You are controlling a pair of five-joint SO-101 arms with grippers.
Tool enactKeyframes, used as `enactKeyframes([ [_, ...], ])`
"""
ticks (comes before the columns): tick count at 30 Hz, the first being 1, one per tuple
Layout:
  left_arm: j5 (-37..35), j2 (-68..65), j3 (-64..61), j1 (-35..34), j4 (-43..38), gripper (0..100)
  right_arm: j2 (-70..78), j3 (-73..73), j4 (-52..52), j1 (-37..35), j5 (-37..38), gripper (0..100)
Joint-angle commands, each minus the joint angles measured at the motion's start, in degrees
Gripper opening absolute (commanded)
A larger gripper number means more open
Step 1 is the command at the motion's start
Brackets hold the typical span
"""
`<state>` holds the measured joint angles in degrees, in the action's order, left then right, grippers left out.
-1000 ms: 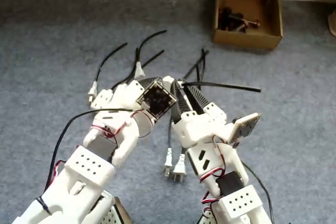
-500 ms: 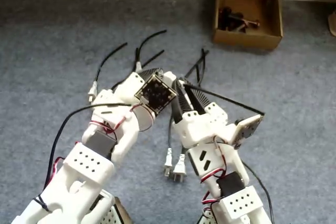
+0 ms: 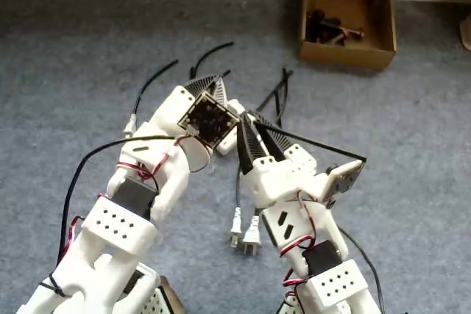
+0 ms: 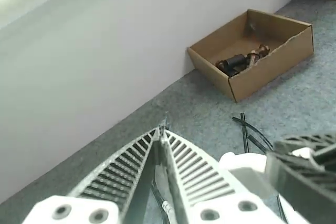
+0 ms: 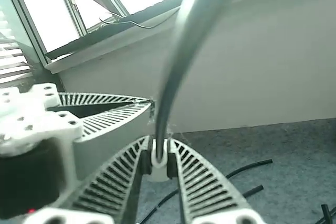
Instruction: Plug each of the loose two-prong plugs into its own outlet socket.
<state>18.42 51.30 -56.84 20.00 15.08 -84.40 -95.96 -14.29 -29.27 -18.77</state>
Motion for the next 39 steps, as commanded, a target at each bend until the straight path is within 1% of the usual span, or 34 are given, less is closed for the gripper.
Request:
enactKeyframes([
  [1, -0.4, 0.6, 3.4, -0.7, -0.9, 1, -0.7, -4.7, -0.7, 0.7, -0.3, 0.5],
  [3, -0.4, 2.3, 3.2, -0.7, -0.8, 1, -0.7, -4.7, -0.5, 0.8, -0.5, 0.5],
  [6, -0.3, 6.9, 4.2, -1.4, 3.4, 1, -0.7, -4.8, -0.3, 0.8, -0.6, 0.5],
  [11, -0.3, 12.5, 6.3, -7.4, 14.9, 1, -0.7, -4.8, -0.2, 1.6, -0.6, 0.5],
  [14, -0.3, 14.5, 6.2, -10.2, 21.8, 1, -0.7, -4.7, -0.2, 4.5, -0.6, 0.5],
  [17, -0.3, 17.7, 6.1, -10.9, 28.7, 1, -0.7, -4.4, 0.6, 7.3, -0.5, 0.5],
  [18, -0.3, 18.9, 6.1, -10.9, 31.0, 1, -0.7, -4.3, 2.9, 8.0, -0.5, 0.5],
  [21, -0.2, 23.2, 3.9, -10.9, 36.1, 1, -0.7, -1.9, 14.8, 9.3, -0.4, 0.5],
  [24, 0.1, 28.0, -1.8, -11.7, 36.7, 1, -0.7, 4.6, 25.2, 9.6, -0.3, 0.5],
  [27, 4.7, 32.2, -7.4, -14.6, 36.5, 1, -0.7, 8.9, 34.7, 9.6, -0.3, 0.5],
  [30, 7.9, 35.6, -12.4, -16.6, 35.0, 1, -0.7, 11.7, 40.8, 9.7, -0.2, 0.5],
  [32, 8.4, 37.0, -15.1, -17.9, 34.0, 1, -0.7, 13.0, 43.6, 9.7, 0.5, 0.5],
  [33, 8.4, 37.5, -16.2, -18.5, 33.8, 1, -0.7, 13.6, 45.2, 9.7, 2.5, 0.5],
  [37, 8.4, 38.6, -20.4, -20.7, 31.6, 1, -0.7, 17.0, 52.8, 9.7, 15.0, 0.5],
  [39, 8.2, 38.6, -21.8, -21.0, 30.3, 1, -0.7, 20.4, 56.6, 9.7, 18.4, 0.5],
])
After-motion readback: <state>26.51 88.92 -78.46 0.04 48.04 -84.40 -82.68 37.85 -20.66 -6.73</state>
